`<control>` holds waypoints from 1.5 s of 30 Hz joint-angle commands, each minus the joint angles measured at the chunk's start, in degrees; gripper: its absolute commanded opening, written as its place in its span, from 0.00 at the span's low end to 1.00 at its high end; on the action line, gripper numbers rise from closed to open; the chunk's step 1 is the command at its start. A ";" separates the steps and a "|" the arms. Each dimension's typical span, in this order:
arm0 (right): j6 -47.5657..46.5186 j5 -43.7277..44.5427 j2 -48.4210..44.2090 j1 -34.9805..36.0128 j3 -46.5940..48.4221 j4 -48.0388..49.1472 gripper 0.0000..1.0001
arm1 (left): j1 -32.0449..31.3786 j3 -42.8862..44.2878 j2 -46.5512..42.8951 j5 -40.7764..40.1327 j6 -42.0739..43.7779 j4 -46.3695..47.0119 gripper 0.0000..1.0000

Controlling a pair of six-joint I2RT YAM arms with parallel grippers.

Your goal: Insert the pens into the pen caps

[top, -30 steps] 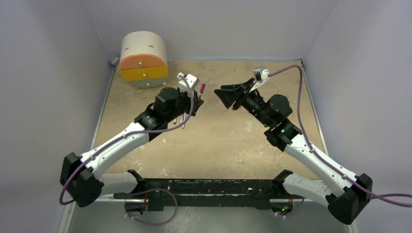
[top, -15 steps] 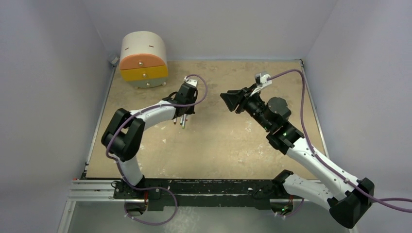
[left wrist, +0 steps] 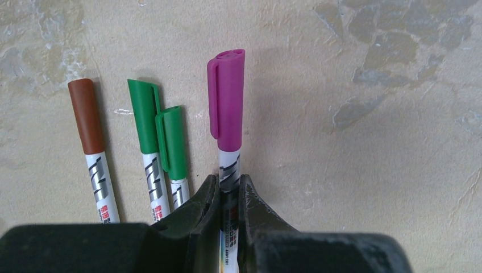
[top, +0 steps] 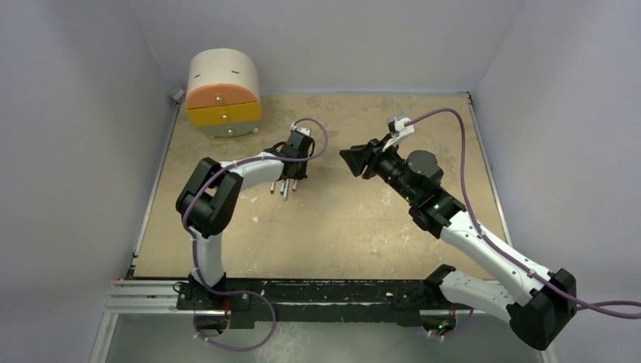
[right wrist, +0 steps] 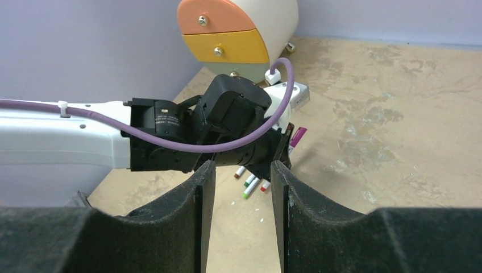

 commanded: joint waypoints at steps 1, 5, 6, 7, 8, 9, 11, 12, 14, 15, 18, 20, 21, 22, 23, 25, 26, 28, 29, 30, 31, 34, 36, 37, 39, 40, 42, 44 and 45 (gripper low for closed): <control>-1.71 0.35 0.54 -0.47 0.38 1.88 0.43 | 0.39 0.23 0.32 -2.36 -2.92 -1.15 0.06; -1.53 -0.19 1.01 -0.46 0.41 2.29 0.43 | 0.35 -0.09 -0.32 -2.66 -3.66 -1.62 0.10; -1.52 -0.19 1.03 -0.50 0.35 2.39 0.43 | 0.38 -0.20 -0.51 -2.70 -3.78 -1.67 0.12; -1.48 -0.19 1.04 -0.59 0.34 2.48 0.43 | 0.39 -0.27 -0.79 -2.66 -3.79 -1.67 0.14; -1.46 -0.19 1.13 -0.53 0.32 2.56 0.43 | 0.39 -0.33 -1.14 -2.51 -3.82 -1.73 0.16; -1.37 -0.26 1.13 -0.59 0.25 2.62 0.43 | 0.39 -0.33 -1.38 -2.45 -3.80 -1.82 0.18; -1.26 -0.28 1.32 -0.60 0.08 2.81 0.43 | 0.39 -0.29 -2.01 -2.29 -3.61 -2.02 0.20; -1.26 -0.28 1.57 -0.55 0.08 2.82 0.43 | 0.39 -0.29 -2.26 -2.02 -3.45 -1.98 0.21; -1.17 -0.11 1.92 -0.60 -0.15 2.62 0.43 | 0.41 -0.29 -2.78 -1.79 -3.12 -2.09 0.22; -1.17 -0.10 2.00 -0.60 -0.27 2.52 0.43 | 0.39 -0.32 -3.05 -1.82 -3.03 -2.18 0.22; -1.10 0.02 1.97 -0.65 -0.55 2.36 0.43 | 0.39 -0.34 -4.02 -2.08 -2.86 -2.45 0.22; -1.13 0.35 1.76 -0.67 -0.62 2.22 0.43 | 0.43 -0.45 -5.26 -1.96 -2.79 -2.27 0.22; -1.13 0.60 1.67 -0.63 -0.64 2.18 0.43 | 0.33 -0.68 -6.23 -1.47 -2.55 -1.55 0.23; -1.17 0.86 1.58 -0.64 -0.63 2.08 0.43 | 0.30 -0.80 -7.14 -1.02 -2.37 -0.83 0.24; -1.21 1.05 1.60 -0.73 -0.62 2.02 0.43 | 0.23 -0.75 -8.35 -0.54 -2.10 -0.15 0.25; -1.17 1.34 1.65 -0.73 -0.67 1.96 0.43 | 0.05 -0.73 -10.79 0.57 -1.56 1.77 0.27; -1.09 1.39 1.65 -0.72 -0.78 1.89 0.43 | -0.04 -0.79 -12.11 1.57 -1.29 3.09 0.27; -0.87 1.54 1.83 -0.79 -0.91 1.97 0.43 | -0.32 -0.71 -15.24 3.93 -0.68 5.08 0.28; -0.76 1.64 1.85 -0.85 -0.96 1.97 0.43 | -0.50 -0.77 -16.72 5.22 -0.29 6.24 0.28; -0.59 1.84 1.83 -0.83 -1.14 2.01 0.43 | -0.69 -1.23 -18.20 6.84 0.11 7.63 0.28; -0.44 2.12 1.83 -0.86 -1.21 1.99 0.43 | -0.74 -2.09 -20.01 8.47 -0.13 9.84 0.28; -0.08 3.21 1.82 -0.84 -1.69 2.01 0.43 | -0.73 -6.78 -25.80 10.28 -4.49 18.72 0.34; 0.17 4.43 2.40 -0.98 -2.43 2.43 0.43 | -0.75 -9.07 -28.78 9.98 -7.04 22.15 0.39; 0.57 5.12 3.19 -1.02 -2.81 2.49 0.42 | -0.75 -10.08 -30.14 8.78 -9.18 23.19 0.43; 1.25 5.45 4.34 -1.25 -3.28 2.39 0.29 | -0.69 -11.03 -32.77 5.83 -13.25 22.97 0.49; 1.70 5.62 4.76 -1.22 -3.48 2.43 0.20 | -0.67 -11.31 -33.91 5.80 -13.33 22.71 0.49; 2.41 6.36 5.19 -1.22 -4.22 2.62 0.00 | -0.75 -12.67 -36.50 5.99 -12.22 22.70 0.50; 2.52 7.60 5.39 -1.25 -4.79 2.63 0.00 | -0.75 -14.77 -39.36 4.93 -12.37 23.49 0.51; 2.52 8.26 5.47 -1.29 -4.99 2.39 0.00 | -0.75 -15.54 -40.64 3.94 -12.35 23.27 0.53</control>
